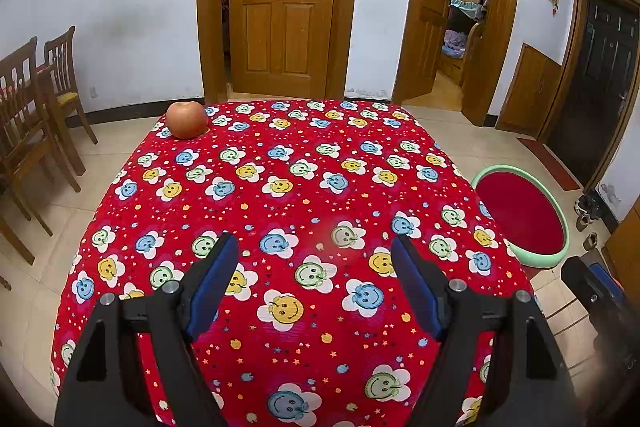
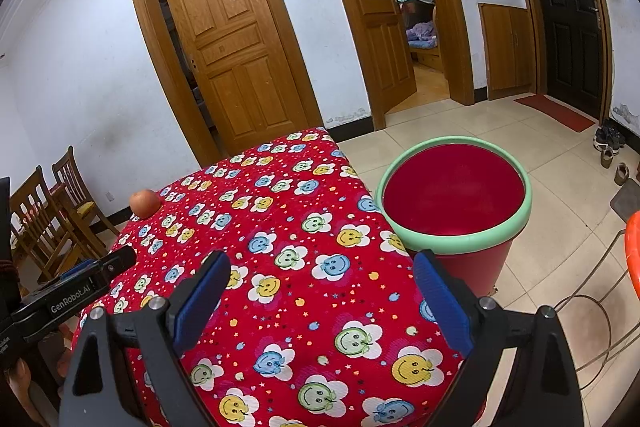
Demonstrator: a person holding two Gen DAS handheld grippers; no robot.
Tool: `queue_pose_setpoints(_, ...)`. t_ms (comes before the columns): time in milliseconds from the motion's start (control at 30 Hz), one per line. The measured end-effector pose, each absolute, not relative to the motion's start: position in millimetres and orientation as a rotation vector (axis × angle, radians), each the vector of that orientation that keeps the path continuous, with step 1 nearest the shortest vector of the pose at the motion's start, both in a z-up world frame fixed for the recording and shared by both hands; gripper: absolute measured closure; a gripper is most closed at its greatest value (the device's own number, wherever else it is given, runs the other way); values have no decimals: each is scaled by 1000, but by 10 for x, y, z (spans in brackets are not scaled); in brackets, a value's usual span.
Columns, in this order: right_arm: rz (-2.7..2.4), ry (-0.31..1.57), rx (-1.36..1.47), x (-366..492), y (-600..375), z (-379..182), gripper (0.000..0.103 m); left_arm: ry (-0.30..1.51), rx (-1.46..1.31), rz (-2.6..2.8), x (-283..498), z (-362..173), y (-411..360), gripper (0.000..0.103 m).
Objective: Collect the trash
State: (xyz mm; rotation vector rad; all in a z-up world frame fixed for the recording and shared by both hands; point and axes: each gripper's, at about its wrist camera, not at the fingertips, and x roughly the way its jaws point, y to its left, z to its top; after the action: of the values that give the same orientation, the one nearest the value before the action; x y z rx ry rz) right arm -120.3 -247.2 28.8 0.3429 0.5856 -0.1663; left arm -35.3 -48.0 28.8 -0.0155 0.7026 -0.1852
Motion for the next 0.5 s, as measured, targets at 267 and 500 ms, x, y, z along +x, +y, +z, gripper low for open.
queue_pose_setpoints(267,-163,583,340,-1184,-2455,305,8,701,-15,-185,-347,315,-477,25)
queue_pose_setpoints(500,-164,582,340,-1186,-2454,301,8,700,-16,-184,-345,320,-473,25)
